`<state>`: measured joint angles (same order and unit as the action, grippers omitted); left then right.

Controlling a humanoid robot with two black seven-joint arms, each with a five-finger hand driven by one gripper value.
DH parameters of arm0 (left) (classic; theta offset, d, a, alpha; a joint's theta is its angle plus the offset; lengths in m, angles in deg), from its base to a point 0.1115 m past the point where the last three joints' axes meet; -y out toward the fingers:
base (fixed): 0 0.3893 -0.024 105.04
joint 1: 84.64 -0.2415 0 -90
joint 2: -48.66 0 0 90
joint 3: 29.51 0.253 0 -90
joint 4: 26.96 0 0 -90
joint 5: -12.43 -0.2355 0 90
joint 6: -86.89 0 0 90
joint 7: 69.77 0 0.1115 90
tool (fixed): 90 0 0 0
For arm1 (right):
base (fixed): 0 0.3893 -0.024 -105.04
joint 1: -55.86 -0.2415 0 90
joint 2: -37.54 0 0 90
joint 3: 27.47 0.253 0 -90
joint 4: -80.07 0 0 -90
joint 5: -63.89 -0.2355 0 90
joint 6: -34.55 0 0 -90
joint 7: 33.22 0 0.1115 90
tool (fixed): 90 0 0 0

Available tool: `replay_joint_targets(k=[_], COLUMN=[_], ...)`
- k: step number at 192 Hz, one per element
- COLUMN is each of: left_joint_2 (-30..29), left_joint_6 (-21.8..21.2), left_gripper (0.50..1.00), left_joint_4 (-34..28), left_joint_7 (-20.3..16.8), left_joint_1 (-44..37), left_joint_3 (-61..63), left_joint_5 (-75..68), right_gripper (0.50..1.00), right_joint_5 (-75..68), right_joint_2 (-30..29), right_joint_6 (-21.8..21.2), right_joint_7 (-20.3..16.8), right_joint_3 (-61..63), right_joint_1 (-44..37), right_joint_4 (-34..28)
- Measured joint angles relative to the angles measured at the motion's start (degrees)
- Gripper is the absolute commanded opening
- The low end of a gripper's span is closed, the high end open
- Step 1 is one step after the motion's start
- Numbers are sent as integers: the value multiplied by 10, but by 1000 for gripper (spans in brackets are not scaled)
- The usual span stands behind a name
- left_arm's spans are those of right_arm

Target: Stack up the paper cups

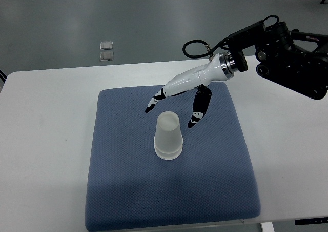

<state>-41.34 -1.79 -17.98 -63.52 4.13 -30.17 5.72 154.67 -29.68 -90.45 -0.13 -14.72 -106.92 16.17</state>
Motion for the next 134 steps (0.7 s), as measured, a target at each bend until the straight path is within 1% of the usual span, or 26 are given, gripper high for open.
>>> replay_joint_targets(k=[42, 70, 91, 116, 125, 134], left_joint_2=[0, 0, 0, 0, 0, 0], left_joint_6=[0, 0, 0, 0, 0, 0], left_gripper=[1000, 1000, 1000, 1000, 1000, 1000], left_joint_4=[0, 0, 0, 0, 0, 0], left_joint_7=[0, 0, 0, 0, 0, 0], left_joint_1=[0, 0, 0, 0, 0, 0], left_joint_3=[0, 0, 0, 0, 0, 0], left_joint_5=[0, 0, 0, 0, 0, 0], right_gripper=[924, 924, 924, 924, 924, 924], right_joint_5=[-7, -39, -90, -181, -224, -274], right_joint_2=[-1, -1, -2, -13, -22, -29], right_joint_6=[0, 0, 0, 0, 0, 0], right_joint_7=[1, 1, 0, -3, -14, -38], right_joint_3=[10, 36, 65, 110, 126, 137], right_joint_1=[-1, 10, 37, 70, 81, 91], right_joint_4=[3, 27, 79, 164, 194, 223])
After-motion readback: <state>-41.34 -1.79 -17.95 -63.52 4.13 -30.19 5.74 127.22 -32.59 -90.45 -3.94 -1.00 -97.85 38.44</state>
